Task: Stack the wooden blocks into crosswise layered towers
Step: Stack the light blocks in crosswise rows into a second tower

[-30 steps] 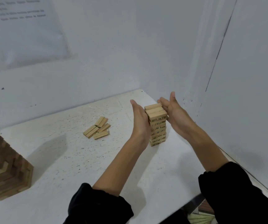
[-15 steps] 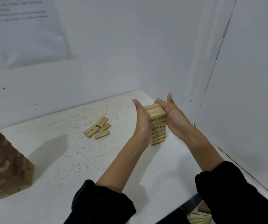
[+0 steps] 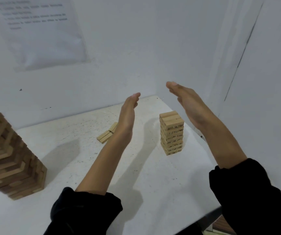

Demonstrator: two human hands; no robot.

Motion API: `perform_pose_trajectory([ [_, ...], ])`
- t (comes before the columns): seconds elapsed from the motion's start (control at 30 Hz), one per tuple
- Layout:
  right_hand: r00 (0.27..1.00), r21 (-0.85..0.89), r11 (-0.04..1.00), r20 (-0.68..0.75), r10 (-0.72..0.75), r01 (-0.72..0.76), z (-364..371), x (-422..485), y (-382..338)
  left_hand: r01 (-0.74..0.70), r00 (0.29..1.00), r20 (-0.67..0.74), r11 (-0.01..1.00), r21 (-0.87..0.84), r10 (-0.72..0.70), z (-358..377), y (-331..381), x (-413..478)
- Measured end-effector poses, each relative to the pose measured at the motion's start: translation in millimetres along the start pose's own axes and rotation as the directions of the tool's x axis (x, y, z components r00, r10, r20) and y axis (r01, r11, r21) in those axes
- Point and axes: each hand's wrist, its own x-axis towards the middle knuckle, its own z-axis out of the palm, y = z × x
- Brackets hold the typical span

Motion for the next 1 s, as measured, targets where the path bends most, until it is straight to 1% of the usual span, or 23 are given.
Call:
perform_pose_trajectory([
  [0.07,0.998,-0.072,0.996,0.033,-0.048,0.051,23.0,1.6,-6.8,-0.068,0.998,-0.009,0.991,0.113,0.069,-23.3,-0.9,7.5],
  [0.13,0.994,-0.149,0.983,0.054,-0.098,0.105,50.9,6.5,-2.9,-0.090,0.995,-0.021,0.968,0.234,0.098,-49.3,-8.4,15.0],
  [0.23,0.983,-0.226,0.962,0.129,-0.127,0.154,95.6,14.1,20.6,-0.020,0.995,-0.087,0.927,0.375,0.057,-88.2,-33.5,24.7],
  [0.33,0.977,-0.338,0.930,0.193,-0.085,0.148,135.0,19.7,60.7,0.102,0.984,-0.180,0.857,0.505,-0.011,-116.7,-73.4,23.9],
  [0.37,0.977,-0.390,0.909,0.202,-0.068,0.144,145.9,21.3,75.6,0.121,0.983,-0.185,0.828,0.547,-0.021,-124.0,-87.4,22.3],
  [0.47,0.981,-0.527,0.838,0.191,-0.045,0.141,166.6,23.7,112.6,0.088,0.991,-0.134,0.742,0.665,0.003,-138.3,-120.4,19.7],
  [0.57,0.982,-0.623,0.759,0.146,-0.124,0.188,171.7,18.6,129.7,0.056,0.993,-0.114,0.672,0.739,0.042,-139.6,-135.8,21.8],
  [0.67,0.965,-0.627,0.736,0.109,-0.239,0.254,173.0,15.2,132.9,0.055,0.994,-0.099,0.629,0.776,0.035,-135.2,-138.8,23.2],
  [0.73,0.953,-0.623,0.731,0.084,-0.291,0.278,172.8,12.8,132.8,0.040,0.993,-0.104,0.650,0.759,0.060,-133.4,-137.5,22.4],
  [0.8,0.940,-0.594,0.746,0.053,-0.338,0.302,170.3,8.8,132.7,0.010,0.986,-0.120,0.665,0.747,0.119,-132.5,-139.0,21.7],
  [0.87,0.928,-0.551,0.759,0.086,-0.362,0.347,166.5,2.0,133.7,-0.032,0.978,-0.113,0.654,0.756,0.178,-132.2,-142.0,20.6],
  [0.93,0.909,-0.530,0.743,0.157,-0.387,0.408,163.3,-4.5,137.1,-0.062,0.977,-0.090,0.658,0.750,0.195,-134.0,-144.4,21.1],
  [1.0,0.901,-0.514,0.742,0.194,-0.387,0.430,159.9,-9.0,140.1,-0.077,0.978,-0.068,0.639,0.765,0.199,-135.8,-146.2,21.3],
])
